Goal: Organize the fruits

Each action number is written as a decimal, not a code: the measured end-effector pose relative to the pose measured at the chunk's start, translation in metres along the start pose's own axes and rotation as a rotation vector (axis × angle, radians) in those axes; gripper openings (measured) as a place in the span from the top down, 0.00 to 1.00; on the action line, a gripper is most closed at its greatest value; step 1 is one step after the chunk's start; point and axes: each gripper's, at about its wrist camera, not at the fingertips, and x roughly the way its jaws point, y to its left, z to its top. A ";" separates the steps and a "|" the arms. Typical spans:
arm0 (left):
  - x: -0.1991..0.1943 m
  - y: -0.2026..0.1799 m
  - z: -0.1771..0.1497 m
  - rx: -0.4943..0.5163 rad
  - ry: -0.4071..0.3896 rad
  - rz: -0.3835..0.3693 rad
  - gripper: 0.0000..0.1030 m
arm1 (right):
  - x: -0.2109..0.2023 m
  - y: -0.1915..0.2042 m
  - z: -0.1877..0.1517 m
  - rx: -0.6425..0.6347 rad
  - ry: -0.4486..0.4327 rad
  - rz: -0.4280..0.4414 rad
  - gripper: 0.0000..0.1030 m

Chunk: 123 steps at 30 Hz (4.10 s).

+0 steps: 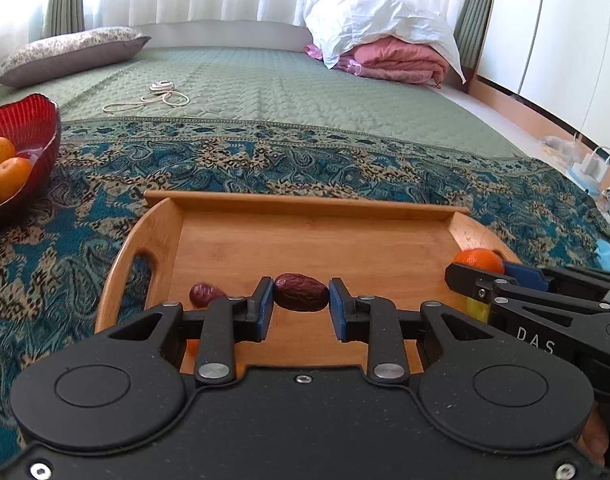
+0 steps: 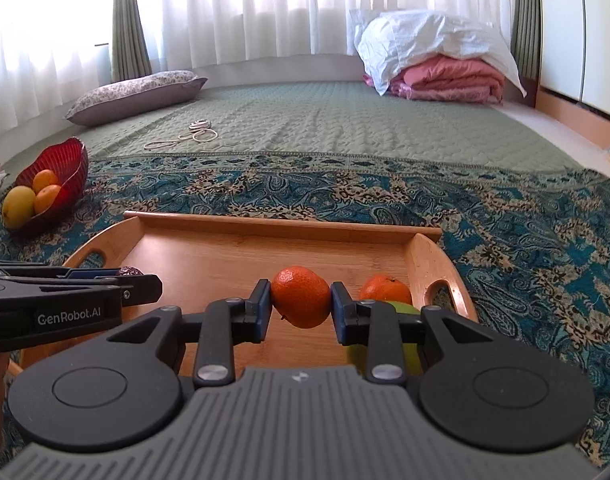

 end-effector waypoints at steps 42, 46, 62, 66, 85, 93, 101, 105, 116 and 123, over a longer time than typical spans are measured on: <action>0.077 0.012 0.034 0.021 0.176 0.068 0.73 | 0.085 0.001 0.026 0.028 0.258 0.010 0.64; 0.075 0.012 0.033 0.027 0.170 0.073 0.73 | 0.084 0.001 0.026 0.033 0.254 0.012 0.62; 0.051 0.006 0.037 0.049 0.125 0.106 0.44 | 0.059 -0.001 0.033 0.043 0.187 0.021 0.42; 0.042 0.007 0.038 0.043 0.101 0.121 0.29 | 0.049 0.001 0.037 0.037 0.156 0.023 0.35; -0.010 0.016 0.031 0.031 0.014 0.137 0.03 | 0.001 0.005 0.035 -0.021 0.032 0.009 0.11; -0.035 0.020 0.018 -0.002 -0.023 0.129 0.02 | -0.022 0.011 0.023 -0.051 -0.015 0.015 0.08; -0.070 0.015 -0.016 0.022 -0.109 0.148 0.00 | -0.050 0.013 0.005 -0.061 -0.083 0.006 0.04; -0.087 0.013 -0.037 0.020 -0.128 0.155 0.00 | -0.067 0.016 -0.008 -0.078 -0.120 0.000 0.01; -0.110 0.005 -0.091 0.052 -0.137 0.168 0.00 | -0.092 0.020 -0.063 -0.065 -0.171 -0.036 0.00; -0.100 0.003 -0.117 0.059 -0.106 0.197 0.00 | -0.093 0.023 -0.096 -0.086 -0.176 -0.059 0.00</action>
